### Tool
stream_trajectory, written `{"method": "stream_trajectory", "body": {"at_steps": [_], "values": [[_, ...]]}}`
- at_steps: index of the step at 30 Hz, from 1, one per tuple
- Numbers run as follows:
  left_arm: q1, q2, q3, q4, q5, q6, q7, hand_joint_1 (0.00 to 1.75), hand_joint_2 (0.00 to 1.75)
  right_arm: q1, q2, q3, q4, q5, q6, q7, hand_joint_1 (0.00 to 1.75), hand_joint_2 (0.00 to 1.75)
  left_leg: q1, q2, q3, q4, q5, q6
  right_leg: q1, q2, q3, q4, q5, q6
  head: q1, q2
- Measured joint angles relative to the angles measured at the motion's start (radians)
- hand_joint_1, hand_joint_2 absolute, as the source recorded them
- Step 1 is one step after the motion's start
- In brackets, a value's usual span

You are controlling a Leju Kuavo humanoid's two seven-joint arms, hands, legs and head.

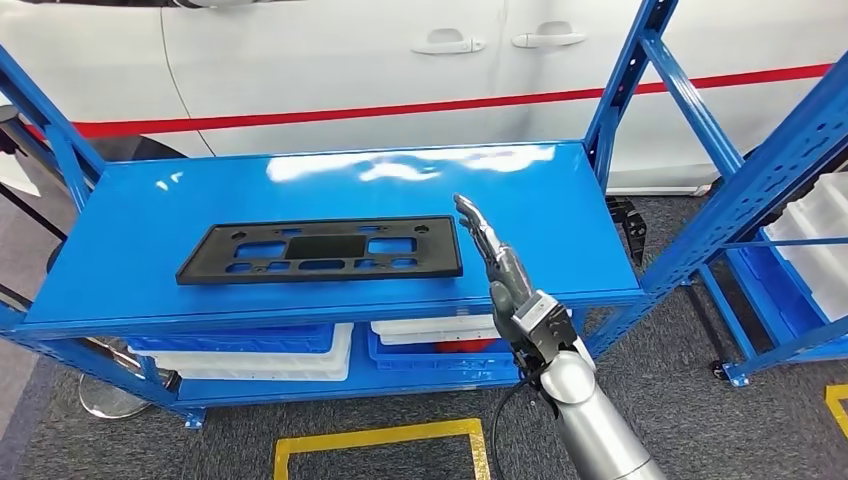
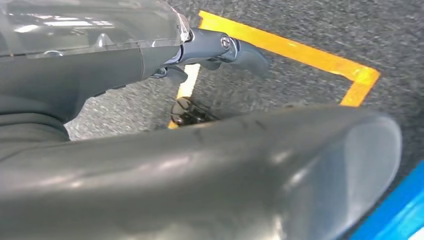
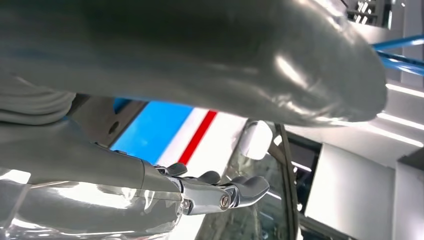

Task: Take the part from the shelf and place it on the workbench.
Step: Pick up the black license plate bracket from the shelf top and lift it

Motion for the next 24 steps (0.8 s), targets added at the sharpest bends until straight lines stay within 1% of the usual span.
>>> {"method": "stream_trajectory", "body": {"at_steps": [1, 2, 3, 4, 5, 6, 7, 9, 10, 11, 12, 13, 14, 15, 16, 17, 18, 19, 20, 21, 22, 23, 24], "values": [[0.001, 0.000, 0.000, 0.000, -0.002, 0.000, -0.001, 0.00, 0.00, 0.005, -0.001, 0.000, -0.002, 0.000, 0.000, -0.001, 0.00, 0.00, 0.001, -0.001, 0.013, 0.000, -0.010, -0.002, -0.002, -0.001, -0.022, 0.002, -0.021, 0.003, 0.000, 0.000], [0.002, 0.000, 0.000, 0.000, -0.003, 0.000, -0.001, 0.00, 0.00, 0.009, -0.001, 0.000, -0.004, 0.000, 0.000, -0.002, 0.00, 0.00, 0.001, -0.002, 0.027, 0.001, -0.021, -0.004, -0.004, -0.002, -0.031, -0.021, -0.022, 0.006, 0.000, 0.000], [0.003, -0.001, 0.000, 0.000, -0.004, 0.000, -0.002, 0.00, 0.00, 0.010, -0.001, 0.000, -0.005, 0.000, 0.001, -0.004, 0.00, 0.00, 0.003, -0.002, 0.042, 0.002, -0.033, -0.007, -0.004, -0.004, -0.028, -0.069, 0.009, 0.008, 0.000, 0.000], [0.005, -0.001, 0.000, 0.000, -0.005, 0.000, -0.003, 0.00, 0.00, 0.011, -0.002, 0.000, -0.006, -0.001, 0.002, -0.005, 0.00, 0.00, 0.004, -0.001, 0.054, 0.003, -0.045, -0.012, -0.005, -0.006, -0.019, -0.130, 0.067, 0.009, 0.000, 0.000], [0.004, -0.002, 0.000, 0.000, -0.006, 0.000, -0.004, 0.00, 0.00, 0.012, -0.003, 0.000, -0.008, -0.004, 0.006, -0.008, 0.00, 0.00, 0.004, -0.002, 0.063, 0.009, -0.058, -0.016, -0.004, -0.008, -0.013, -0.185, 0.125, 0.006, 0.000, 0.000], [0.002, -0.002, 0.000, 0.001, -0.008, 0.000, -0.006, 0.00, 0.00, 0.014, -0.005, 0.000, -0.009, -0.008, 0.015, -0.011, 0.00, 0.00, 0.004, -0.003, 0.067, 0.014, -0.069, -0.023, -0.002, -0.010, -0.010, -0.225, 0.173, 0.000, 0.000, 0.000], [0.000, -0.002, 0.000, 0.001, -0.011, 0.000, -0.007, 0.00, 0.00, 0.016, -0.006, 0.001, -0.011, -0.015, 0.029, -0.014, 0.00, 0.00, 0.003, -0.003, 0.069, 0.019, -0.077, -0.030, 0.000, -0.011, -0.011, -0.244, 0.203, -0.009, 0.000, 0.000], [-0.002, -0.002, 0.000, 0.001, -0.020, -0.001, -0.010, 0.00, 0.00, 0.017, -0.009, 0.004, -0.018, -0.034, 0.072, -0.027, 0.00, 0.00, 0.002, -0.004, 0.070, 0.022, -0.086, -0.043, 0.002, -0.009, -0.010, -0.249, 0.208, -0.027, 0.000, 0.000], [-0.002, -0.001, 0.000, 0.001, -0.025, -0.001, -0.010, 0.00, 0.00, 0.016, -0.010, 0.008, -0.024, -0.044, 0.099, -0.034, 0.00, 0.00, 0.003, -0.003, 0.070, 0.027, -0.090, -0.048, 0.001, -0.008, -0.005, -0.252, 0.208, -0.034, 0.000, 0.000], [-0.004, -0.001, 0.000, 0.001, -0.030, -0.002, -0.011, 0.00, 0.00, 0.013, -0.010, 0.015, -0.030, -0.052, 0.128, -0.040, 0.00, 0.00, 0.005, -0.002, 0.061, 0.048, -0.099, -0.053, 0.000, -0.007, 0.001, -0.256, 0.207, -0.040, -0.001, 0.000], [-0.005, 0.000, 0.000, 0.001, -0.033, -0.003, -0.011, 0.00, 0.00, 0.010, -0.011, 0.024, -0.035, -0.059, 0.157, -0.044, 0.00, 0.00, 0.008, -0.001, 0.041, 0.087, -0.115, -0.059, -0.002, -0.006, 0.006, -0.259, 0.205, -0.044, -0.002, 0.000], [-0.007, 0.000, 0.000, 0.001, -0.037, -0.004, -0.011, 0.00, 0.00, 0.007, -0.011, 0.035, -0.037, -0.064, 0.184, -0.046, 0.00, 0.00, 0.010, 0.000, 0.013, 0.145, -0.138, -0.064, -0.001, -0.006, 0.010, -0.260, 0.201, -0.048, -0.002, 0.000], [-0.008, -0.001, 0.000, 0.001, -0.040, -0.005, -0.012, 0.00, 0.00, 0.005, -0.011, 0.049, -0.036, -0.067, 0.206, -0.046, 0.00, 0.00, 0.012, 0.000, -0.024, 0.209, -0.163, -0.069, 0.000, -0.006, 0.012, -0.261, 0.198, -0.051, -0.003, 0.000], [-0.008, -0.001, 0.000, 0.002, -0.042, -0.005, -0.013, 0.00, 0.00, 0.002, -0.011, 0.067, -0.034, -0.070, 0.224, -0.046, 0.00, 0.00, 0.013, 0.000, -0.058, 0.262, -0.183, -0.072, 0.001, -0.006, 0.014, -0.260, 0.194, -0.053, -0.003, 0.000], [-0.008, -0.001, 0.000, 0.002, -0.044, -0.006, -0.014, 0.00, 0.00, -0.002, -0.011, 0.086, -0.032, -0.072, 0.236, -0.045, 0.00, 0.00, 0.014, 0.000, -0.082, 0.290, -0.188, -0.073, 0.002, -0.006, 0.017, -0.260, 0.191, -0.054, -0.003, 0.000], [-0.007, -0.001, 0.000, 0.002, -0.047, -0.007, -0.015, 0.00, 0.00, -0.009, -0.011, 0.106, -0.028, -0.074, 0.244, -0.044, 0.00, 0.00, 0.014, 0.000, -0.089, 0.281, -0.173, -0.071, 0.004, -0.006, 0.022, -0.260, 0.188, -0.054, -0.003, 0.000], [-0.007, -0.001, 0.000, 0.002, -0.050, -0.007, -0.018, 0.00, 0.00, -0.019, -0.010, 0.128, -0.023, -0.074, 0.249, -0.041, 0.00, 0.00, 0.014, 0.000, -0.078, 0.238, -0.139, -0.066, 0.005, -0.005, 0.027, -0.260, 0.185, -0.054, -0.003, 0.000], [-0.008, 0.000, 0.000, 0.002, -0.053, -0.009, -0.020, 0.00, 0.00, -0.033, -0.008, 0.150, -0.019, -0.075, 0.252, -0.036, 0.00, 0.00, 0.012, 0.001, -0.055, 0.171, -0.095, -0.059, 0.007, -0.004, 0.032, -0.261, 0.182, -0.054, -0.003, 0.000], [-0.009, 0.001, 0.000, 0.002, -0.056, -0.009, -0.022, 0.00, 0.00, -0.049, -0.006, 0.171, -0.013, -0.076, 0.254, -0.032, 0.00, 0.00, 0.008, 0.002, -0.032, 0.106, -0.063, -0.050, 0.008, -0.003, 0.036, -0.260, 0.180, -0.052, -0.003, 0.000], [-0.010, 0.002, 0.000, 0.001, -0.059, -0.010, -0.023, 0.00, 0.00, -0.062, -0.003, 0.191, -0.007, -0.076, 0.255, -0.028, 0.00, 0.00, 0.004, 0.003, -0.015, 0.058, -0.047, -0.043, 0.009, -0.004, 0.037, -0.260, 0.179, -0.049, -0.003, 0.000], [-0.011, 0.003, 0.001, 0.001, -0.061, -0.011, -0.024, 0.00, 0.00, -0.073, 0.000, 0.208, -0.001, -0.075, 0.255, -0.023, 0.00, 0.00, 0.000, 0.004, -0.007, 0.030, -0.039, -0.036, 0.009, -0.004, 0.037, -0.260, 0.178, -0.045, -0.003, 0.000], [-0.012, 0.004, 0.001, 0.001, -0.062, -0.011, -0.024, 0.00, 0.00, -0.081, 0.004, 0.224, 0.006, -0.071, 0.253, -0.018, 0.00, 0.00, -0.003, 0.004, -0.006, 0.021, -0.043, -0.032, 0.009, -0.005, 0.037, -0.260, 0.177, -0.039, -0.003, 0.000], [-0.012, 0.004, 0.001, 0.001, -0.064, -0.011, -0.024, 0.00, 0.00, -0.090, 0.010, 0.240, 0.014, -0.060, 0.247, -0.013, 0.00, 0.00, -0.003, 0.004, -0.003, 0.015, -0.038, -0.028, 0.008, -0.006, 0.037, -0.262, 0.177, -0.033, -0.003, 0.000]]}}
